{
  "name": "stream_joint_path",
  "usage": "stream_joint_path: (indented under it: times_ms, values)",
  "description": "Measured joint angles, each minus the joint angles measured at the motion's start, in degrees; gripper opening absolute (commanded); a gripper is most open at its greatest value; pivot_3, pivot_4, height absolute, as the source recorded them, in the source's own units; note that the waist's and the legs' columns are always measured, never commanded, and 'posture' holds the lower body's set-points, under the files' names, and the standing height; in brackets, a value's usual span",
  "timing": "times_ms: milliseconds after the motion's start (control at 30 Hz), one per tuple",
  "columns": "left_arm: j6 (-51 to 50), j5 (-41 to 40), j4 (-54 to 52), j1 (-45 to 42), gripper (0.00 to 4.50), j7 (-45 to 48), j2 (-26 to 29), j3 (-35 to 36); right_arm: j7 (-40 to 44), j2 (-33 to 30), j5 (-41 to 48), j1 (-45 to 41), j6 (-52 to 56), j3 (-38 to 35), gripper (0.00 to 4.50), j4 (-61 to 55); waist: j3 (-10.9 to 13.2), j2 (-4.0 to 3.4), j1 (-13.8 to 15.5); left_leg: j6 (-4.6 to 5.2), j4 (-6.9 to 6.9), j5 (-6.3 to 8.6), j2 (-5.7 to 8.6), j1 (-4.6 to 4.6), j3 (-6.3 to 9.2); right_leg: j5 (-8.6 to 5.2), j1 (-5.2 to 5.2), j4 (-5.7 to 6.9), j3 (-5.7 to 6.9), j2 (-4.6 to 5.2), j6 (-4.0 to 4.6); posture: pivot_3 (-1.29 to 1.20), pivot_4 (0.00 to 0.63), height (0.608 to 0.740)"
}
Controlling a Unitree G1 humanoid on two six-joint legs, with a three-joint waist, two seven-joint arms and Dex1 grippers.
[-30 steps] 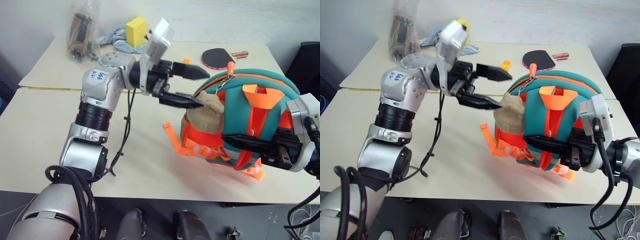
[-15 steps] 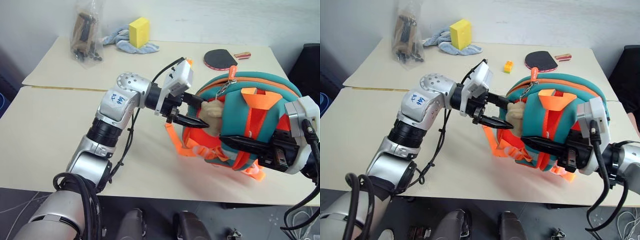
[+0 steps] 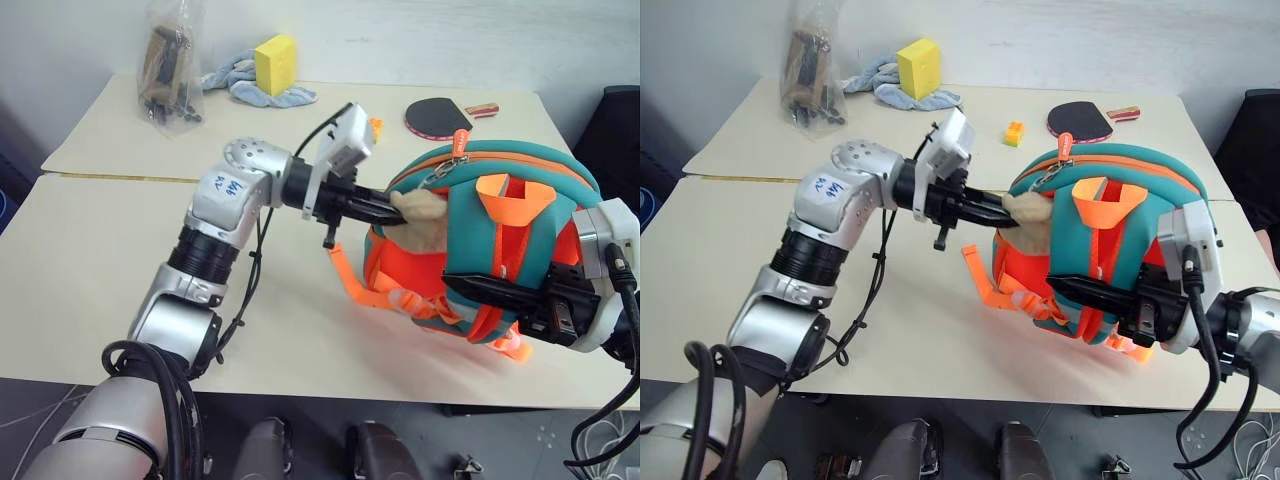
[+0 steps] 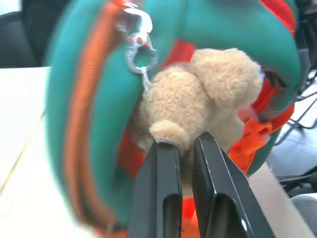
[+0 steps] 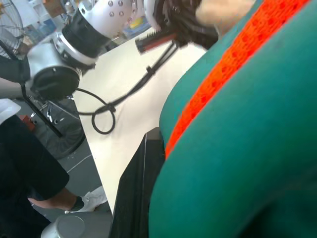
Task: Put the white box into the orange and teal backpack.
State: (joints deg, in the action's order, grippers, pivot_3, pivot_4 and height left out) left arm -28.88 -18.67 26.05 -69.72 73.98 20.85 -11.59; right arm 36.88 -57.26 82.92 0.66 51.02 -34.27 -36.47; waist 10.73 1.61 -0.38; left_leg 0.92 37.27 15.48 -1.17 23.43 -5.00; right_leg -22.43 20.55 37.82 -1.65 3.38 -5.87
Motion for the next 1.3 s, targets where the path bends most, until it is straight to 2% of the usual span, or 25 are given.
stream_joint_path:
  times_ms: [200, 333, 433, 633, 733, 800, 900, 1033, 1167, 1267, 1300]
  values:
    - [13.99, 5.62, 15.63, -3.48, 0.02, 6.12, 8.61, 0.19, 3.58, 0.22, 1.44, 3.39, -0.09, -4.23, 0.00, 0.05, 0.00, 0.00, 0.03, -0.01, -0.05, -0.01, -0.01, -0.01, -0.03, 0.00, 0.02, -0.02, 0.00, 0.00, 0.00, 0.00, 0.150, 0.740]
    - [22.58, 9.82, 21.09, -2.77, 0.02, 7.79, 8.86, -1.32, 4.85, 1.22, 1.28, 4.31, -0.92, -4.66, 0.00, 0.21, 0.00, 0.01, 0.32, 0.06, 0.04, 0.03, 0.01, 0.00, -0.02, 0.00, -0.02, -0.02, 0.01, 0.07, 0.00, 0.00, 0.150, 0.740]
    - [28.98, 13.33, 21.83, 0.45, 0.02, 6.66, 7.60, -3.09, 4.99, 1.92, 1.09, 4.34, -1.55, -4.66, 0.00, 0.74, 0.00, 0.00, 0.25, 0.09, 0.02, 0.05, 0.03, -0.02, -0.02, 0.00, -0.04, -0.01, -0.01, 0.09, 0.00, 0.00, 0.150, 0.740]
    - [35.92, 19.40, 22.16, 9.16, 0.02, -2.70, -1.44, -6.58, 3.44, 3.11, 1.12, 3.17, -3.71, -4.66, 0.00, 0.76, 0.00, 0.02, 0.48, 0.10, 0.14, 0.05, 0.03, 0.03, 0.01, 0.00, -0.01, 0.06, 0.02, 0.10, 0.00, 0.00, 0.150, 0.740]
    - [37.06, 21.18, 20.07, 10.36, 0.02, -5.15, -2.76, -7.06, 2.21, 3.24, 0.18, 2.30, -4.79, -4.47, 0.00, 0.62, -0.02, 0.02, 0.61, 0.16, 0.16, 0.08, 0.04, -0.06, 0.02, 0.00, -0.15, 0.05, 0.02, 0.12, -0.01, 0.00, 0.150, 0.740]
    - [36.41, 21.18, 17.75, 12.01, 0.02, -5.51, -2.79, -6.87, 1.36, 3.53, -3.58, 2.17, -5.98, -3.59, 0.00, 0.16, -0.04, 0.01, 0.54, 0.17, 0.15, 0.09, 0.05, -0.09, 0.01, 0.00, -0.18, 0.06, 0.02, 0.12, -0.01, 0.00, 0.150, 0.740]
    - [30.70, 19.38, 14.79, 12.89, 1.01, -3.55, -1.84, -5.38, 0.75, 3.29, -10.59, 3.21, -6.62, -0.25, 0.94, -0.51, -0.04, 0.01, 0.39, 0.16, 0.12, 0.08, 0.04, -0.08, 0.02, 0.00, -0.15, 0.07, 0.03, 0.11, 0.00, 0.00, 0.150, 0.740]
    - [22.14, 14.53, 8.91, 15.61, 2.24, 3.32, 3.24, -2.99, 4.95, 2.09, -12.51, 7.83, -5.89, -1.26, 2.24, -0.58, -0.04, 0.01, -0.20, 0.05, -0.06, 0.02, 0.01, -0.06, -0.01, 0.00, -0.05, 0.09, 0.00, 0.04, 0.00, 0.00, 0.150, 0.740]
    - [15.29, 8.63, 1.44, 19.10, 3.44, 11.36, 12.05, 0.60, 13.13, -0.99, -17.13, 14.84, -5.16, -10.20, 3.52, 3.52, -0.04, 0.01, -0.69, 0.01, -0.04, -0.01, -0.01, -0.07, 0.02, 0.00, -0.07, 0.04, 0.04, 0.03, 0.00, 0.00, 0.150, 0.740]
    - [9.48, 4.50, -0.50, 18.03, 4.28, 11.93, 18.23, 6.01, 22.75, -4.74, -19.94, 20.93, -2.55, -19.28, 4.46, 12.52, -0.04, 0.01, -0.55, 0.10, -0.04, 0.02, 0.04, -0.11, 0.01, 0.00, -0.16, -0.03, 0.03, 0.07, 0.00, 0.00, 0.150, 0.740]
    - [8.46, 3.54, -2.59, 18.15, 4.44, 11.88, 21.35, 8.59, 27.72, -6.93, -22.19, 22.90, -1.98, -23.94, 4.50, 18.80, -0.04, 0.01, -0.56, 0.29, -0.06, 0.14, 0.07, -0.18, -0.01, 0.00, -0.24, -0.11, 0.02, 0.10, 0.00, 0.00, 0.150, 0.740]
